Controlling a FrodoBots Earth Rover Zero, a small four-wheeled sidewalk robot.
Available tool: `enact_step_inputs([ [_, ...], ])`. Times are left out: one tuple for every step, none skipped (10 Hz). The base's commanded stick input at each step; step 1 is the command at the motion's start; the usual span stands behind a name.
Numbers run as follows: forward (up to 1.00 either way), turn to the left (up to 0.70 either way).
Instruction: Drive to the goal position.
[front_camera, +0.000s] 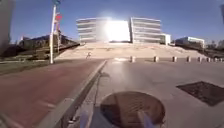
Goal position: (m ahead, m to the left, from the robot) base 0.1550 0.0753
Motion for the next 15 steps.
enact_step_inputs([
  [0.7, 0.0],
  [0.7, 0.0],
  [0.7, -0.02],
  [0.7, -0.04],
  [0.7, -0.11],
  [0.7, -0.12],
  [0.7, -0.12],
  [0.7, -0.12],
  [0.7, -0.12],
  [0.7, -0.12],
  [0.7, -0.12],
  [0.7, -0.12],
  [0.7, -0.12],
  [0.7, -0.12],
  [0.7, -0.12],
])
